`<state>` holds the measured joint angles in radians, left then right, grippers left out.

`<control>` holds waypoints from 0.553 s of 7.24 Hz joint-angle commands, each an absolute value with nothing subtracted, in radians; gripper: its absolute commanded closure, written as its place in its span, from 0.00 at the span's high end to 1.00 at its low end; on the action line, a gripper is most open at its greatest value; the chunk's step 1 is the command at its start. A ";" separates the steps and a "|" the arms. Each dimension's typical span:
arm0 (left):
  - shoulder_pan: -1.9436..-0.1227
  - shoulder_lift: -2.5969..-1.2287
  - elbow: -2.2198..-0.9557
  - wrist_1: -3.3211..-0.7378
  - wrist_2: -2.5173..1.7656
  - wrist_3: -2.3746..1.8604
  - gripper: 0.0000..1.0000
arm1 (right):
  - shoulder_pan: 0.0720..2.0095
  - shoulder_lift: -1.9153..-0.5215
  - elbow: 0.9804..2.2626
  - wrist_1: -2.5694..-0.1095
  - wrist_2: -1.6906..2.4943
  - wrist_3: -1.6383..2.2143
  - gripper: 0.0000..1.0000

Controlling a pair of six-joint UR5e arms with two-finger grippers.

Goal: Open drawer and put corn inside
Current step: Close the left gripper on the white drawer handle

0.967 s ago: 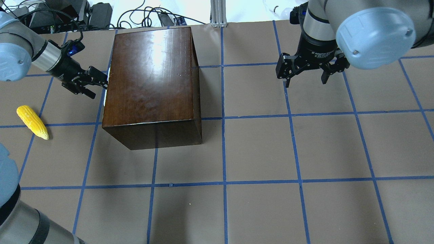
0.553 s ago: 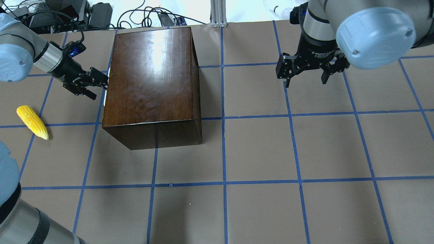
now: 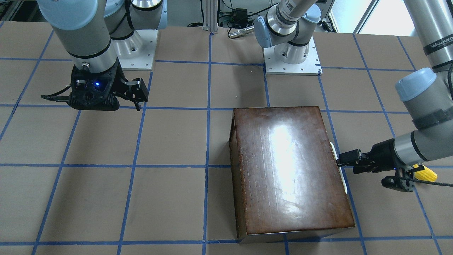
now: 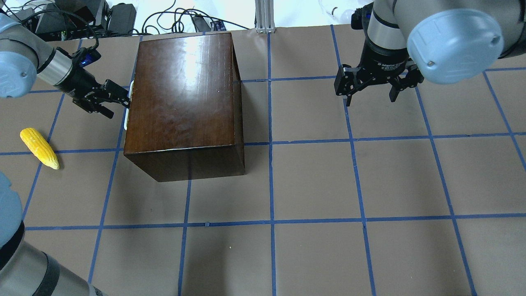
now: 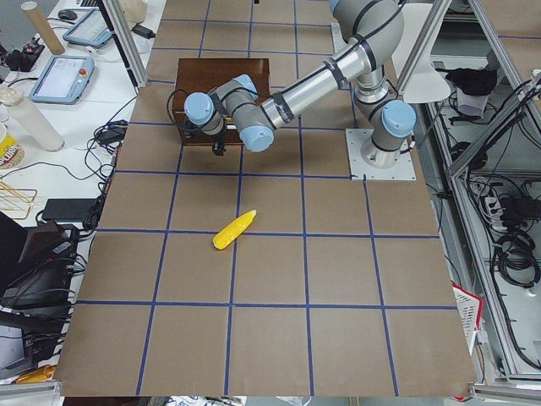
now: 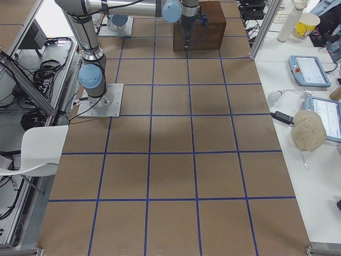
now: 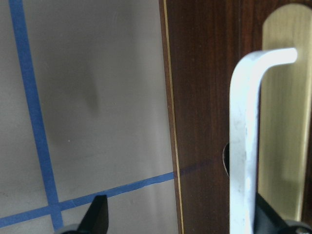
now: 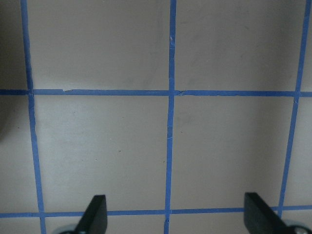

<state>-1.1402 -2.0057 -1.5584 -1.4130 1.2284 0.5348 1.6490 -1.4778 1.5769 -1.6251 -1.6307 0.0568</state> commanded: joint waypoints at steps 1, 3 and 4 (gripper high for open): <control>-1.135 -2.008 -1.554 -1.410 1.235 0.541 1.00 | 1.649 -1.477 1.577 -1.625 -1.631 0.057 1.00; -1.134 -2.008 -1.551 -1.410 1.253 0.557 1.00 | 1.649 -1.479 1.577 -1.625 -1.631 0.057 1.00; -1.134 -2.008 -1.545 -1.410 1.255 0.557 1.00 | 1.649 -1.479 1.577 -1.624 -1.631 0.057 1.00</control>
<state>-1.1341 -2.0079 -1.5506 -1.4098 1.2509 0.5532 1.6490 -1.4781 1.5769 -1.6249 -1.6307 0.0568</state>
